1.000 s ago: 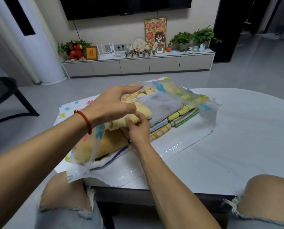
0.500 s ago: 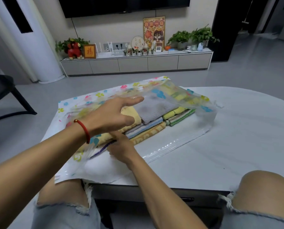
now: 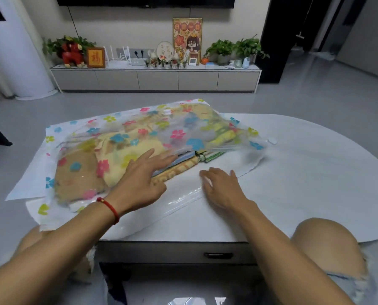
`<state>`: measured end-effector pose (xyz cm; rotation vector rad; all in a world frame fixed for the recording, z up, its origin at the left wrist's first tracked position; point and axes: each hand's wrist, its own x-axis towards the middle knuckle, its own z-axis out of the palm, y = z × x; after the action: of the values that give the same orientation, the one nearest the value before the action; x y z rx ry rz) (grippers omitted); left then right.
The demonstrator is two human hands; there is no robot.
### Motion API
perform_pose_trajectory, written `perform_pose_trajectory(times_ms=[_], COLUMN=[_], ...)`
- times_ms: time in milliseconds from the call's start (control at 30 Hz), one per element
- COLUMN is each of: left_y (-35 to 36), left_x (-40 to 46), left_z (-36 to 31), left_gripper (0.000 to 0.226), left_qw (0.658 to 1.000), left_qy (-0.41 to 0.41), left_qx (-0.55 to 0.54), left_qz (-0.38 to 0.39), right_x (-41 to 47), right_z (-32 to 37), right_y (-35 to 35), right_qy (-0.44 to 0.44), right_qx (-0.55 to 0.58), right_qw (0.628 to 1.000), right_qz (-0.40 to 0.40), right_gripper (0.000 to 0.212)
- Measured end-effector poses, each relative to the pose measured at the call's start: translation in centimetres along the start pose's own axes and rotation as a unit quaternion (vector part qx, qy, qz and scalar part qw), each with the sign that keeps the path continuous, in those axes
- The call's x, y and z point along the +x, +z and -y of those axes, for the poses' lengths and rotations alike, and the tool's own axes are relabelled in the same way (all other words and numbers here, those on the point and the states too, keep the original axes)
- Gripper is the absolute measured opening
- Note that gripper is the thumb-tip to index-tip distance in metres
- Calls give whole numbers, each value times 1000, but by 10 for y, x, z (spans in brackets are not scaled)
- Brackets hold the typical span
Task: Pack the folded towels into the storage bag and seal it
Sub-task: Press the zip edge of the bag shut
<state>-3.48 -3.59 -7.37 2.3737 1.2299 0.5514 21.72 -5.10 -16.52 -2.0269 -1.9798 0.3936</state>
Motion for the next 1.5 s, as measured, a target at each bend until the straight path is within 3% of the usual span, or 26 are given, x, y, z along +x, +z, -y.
perform_pose_trajectory(times_ms=[167, 433, 567, 633, 700, 767, 800, 867, 967, 1033, 1100, 1233, 1433, 1500], left_y=[56, 51, 38, 34, 34, 34, 36, 47, 82, 112, 143, 194, 222, 224], left_x=[-18, 3, 4, -7, -20, -27, -27, -20, 6, 31, 59, 97, 95, 94], left_z=[37, 84, 82, 75, 64, 42, 27, -6, -61, -100, -137, -180, -178, -176], left_gripper=[75, 63, 51, 30, 22, 31, 28, 13, 9, 14, 26, 48, 38, 30], left_qw=[992, 998, 999, 1000, 999, 995, 994, 993, 986, 974, 968, 974, 971, 961], left_qy=[35, 25, -9, -6, 17, 56, 74, 102, 165, 227, 248, 195, 227, 256], left_qx=[116, 19, 12, 16, 45, 71, 72, 55, 0, -4, 28, 115, 41, 65], left_qz=[29, 51, 49, 25, -1, -31, -35, -25, -22, -30, -15, 25, -56, -87], right_x=[-22, -74, -90, -95, -93, -86, -82, -73, -62, -59, -59, -66, -75, -76], right_z=[-9, 27, 25, 5, -29, -71, -92, -129, -155, -162, -165, -168, -178, -177], right_y=[1, -10, -44, -73, -98, -116, -119, -119, -110, -108, -110, -116, -118, -117], right_qy=[15, 22, -26, -6, 52, 137, 185, 277, 347, 344, 338, 344, 328, 318], right_qx=[-27, -106, -24, 82, 151, 101, 64, 30, 199, 312, 356, 402, 422, 415], right_qw=[999, 989, 985, 990, 987, 974, 965, 951, 914, 882, 868, 848, 844, 851], right_qz=[34, 105, 167, 115, -19, -151, -174, -130, -64, -75, -72, 19, 52, 53], right_gripper=[49, 54, 41, 31, 22, 21, 23, 29, 37, 37, 34, 22, 23, 24])
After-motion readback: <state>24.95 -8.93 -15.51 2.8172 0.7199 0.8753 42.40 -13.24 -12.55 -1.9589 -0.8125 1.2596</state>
